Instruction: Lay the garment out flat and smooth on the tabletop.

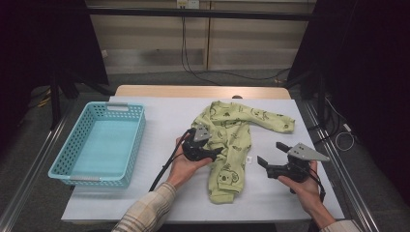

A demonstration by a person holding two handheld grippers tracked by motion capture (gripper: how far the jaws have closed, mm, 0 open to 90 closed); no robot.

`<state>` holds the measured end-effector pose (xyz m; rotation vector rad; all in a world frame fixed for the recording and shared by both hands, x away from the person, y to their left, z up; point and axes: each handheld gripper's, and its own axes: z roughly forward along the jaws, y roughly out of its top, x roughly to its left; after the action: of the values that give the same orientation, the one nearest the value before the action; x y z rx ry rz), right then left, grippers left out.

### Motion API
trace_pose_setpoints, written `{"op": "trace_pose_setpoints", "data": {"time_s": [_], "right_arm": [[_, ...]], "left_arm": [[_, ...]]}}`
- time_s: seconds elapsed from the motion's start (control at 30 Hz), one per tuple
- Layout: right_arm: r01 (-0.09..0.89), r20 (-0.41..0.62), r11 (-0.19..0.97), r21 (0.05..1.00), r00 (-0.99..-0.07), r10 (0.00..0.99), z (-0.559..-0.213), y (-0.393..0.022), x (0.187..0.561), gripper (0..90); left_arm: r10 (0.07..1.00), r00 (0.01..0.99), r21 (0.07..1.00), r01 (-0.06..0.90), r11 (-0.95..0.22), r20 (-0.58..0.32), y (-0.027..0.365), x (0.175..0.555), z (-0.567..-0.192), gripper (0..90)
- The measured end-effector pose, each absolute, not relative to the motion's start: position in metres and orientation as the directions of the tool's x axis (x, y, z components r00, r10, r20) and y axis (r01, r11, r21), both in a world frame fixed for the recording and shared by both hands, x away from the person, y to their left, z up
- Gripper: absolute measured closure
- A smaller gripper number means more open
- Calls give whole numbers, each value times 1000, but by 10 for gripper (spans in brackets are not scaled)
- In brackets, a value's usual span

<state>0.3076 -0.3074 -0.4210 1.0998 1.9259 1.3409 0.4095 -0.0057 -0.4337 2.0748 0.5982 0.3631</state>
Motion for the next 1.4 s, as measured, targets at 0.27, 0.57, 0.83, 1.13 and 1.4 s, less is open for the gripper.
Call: {"op": "trace_pose_setpoints", "data": {"time_s": [0.27, 0.57, 0.83, 1.13, 1.4], "right_arm": [[310, 7, 179, 934, -515, 857, -421, -308, 307, 101], [306, 2, 183, 934, -519, 855, -422, -308, 308, 107], [306, -9, 197, 931, -523, 852, -423, -306, 308, 128], [318, -3, 199, 927, -524, 852, -425, -307, 309, 131], [316, 4, 191, 929, -526, 851, -424, -307, 309, 132]], "left_arm": [[504, 864, 807, 288, -516, 14, -23, 422, -445, 679], [497, 868, 772, 307, -556, 14, -26, 433, -457, 591], [506, 861, 752, 295, -590, 59, -35, 438, -458, 688], [532, 846, 759, 332, -560, 22, -30, 442, -457, 852], [586, 807, 826, 377, -420, -70, -2, 446, -432, 856]]}}
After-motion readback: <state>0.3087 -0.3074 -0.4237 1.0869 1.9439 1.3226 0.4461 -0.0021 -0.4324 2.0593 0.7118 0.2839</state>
